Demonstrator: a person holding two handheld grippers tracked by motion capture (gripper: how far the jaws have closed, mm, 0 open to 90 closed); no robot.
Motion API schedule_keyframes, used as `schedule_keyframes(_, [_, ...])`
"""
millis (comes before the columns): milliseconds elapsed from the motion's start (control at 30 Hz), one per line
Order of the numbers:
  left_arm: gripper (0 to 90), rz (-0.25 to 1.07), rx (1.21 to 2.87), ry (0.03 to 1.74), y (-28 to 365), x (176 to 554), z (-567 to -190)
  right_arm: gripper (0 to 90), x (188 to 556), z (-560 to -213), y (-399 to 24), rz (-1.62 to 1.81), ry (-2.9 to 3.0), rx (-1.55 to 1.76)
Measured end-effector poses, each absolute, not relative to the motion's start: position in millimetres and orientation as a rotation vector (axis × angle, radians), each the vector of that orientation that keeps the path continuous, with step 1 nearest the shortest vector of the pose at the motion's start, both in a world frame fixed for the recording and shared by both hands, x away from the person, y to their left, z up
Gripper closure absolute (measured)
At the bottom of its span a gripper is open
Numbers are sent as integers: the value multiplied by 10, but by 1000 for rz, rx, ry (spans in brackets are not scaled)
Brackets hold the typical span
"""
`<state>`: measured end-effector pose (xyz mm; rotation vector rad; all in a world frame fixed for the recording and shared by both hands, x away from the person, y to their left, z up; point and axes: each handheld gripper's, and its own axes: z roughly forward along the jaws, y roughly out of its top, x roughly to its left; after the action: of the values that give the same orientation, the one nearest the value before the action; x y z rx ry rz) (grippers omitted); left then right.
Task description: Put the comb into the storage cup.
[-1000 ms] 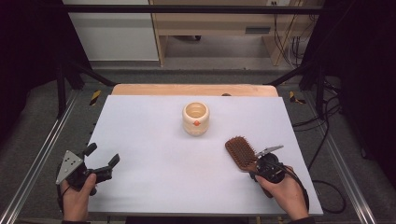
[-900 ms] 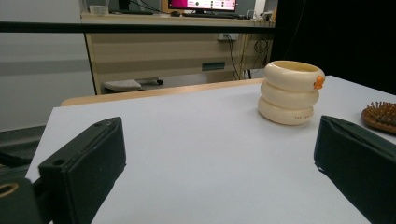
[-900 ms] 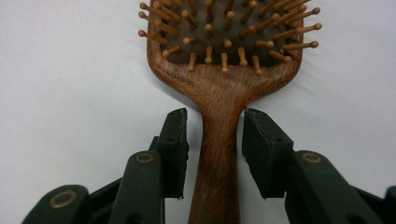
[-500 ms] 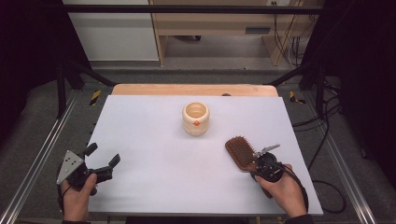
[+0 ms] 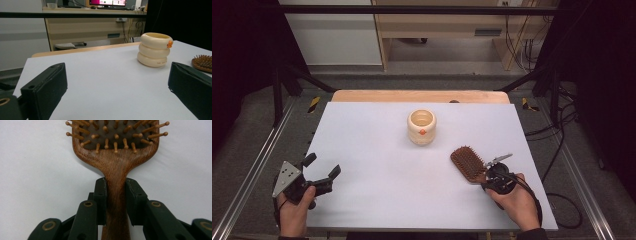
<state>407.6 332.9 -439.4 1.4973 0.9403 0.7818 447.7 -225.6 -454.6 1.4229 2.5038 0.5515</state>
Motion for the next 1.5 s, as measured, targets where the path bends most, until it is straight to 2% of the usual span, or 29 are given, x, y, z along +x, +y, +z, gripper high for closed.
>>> schedule_keyframes(800, [23,782,1500,934,3332,4083,-4379,727,4377,-4383,-2317,1019,2213,1347])
schedule_keyframes(1500, [24,773,1506,935,3322,4101,-4397,727,4416,-4301,-2333,1257,2096,1331])
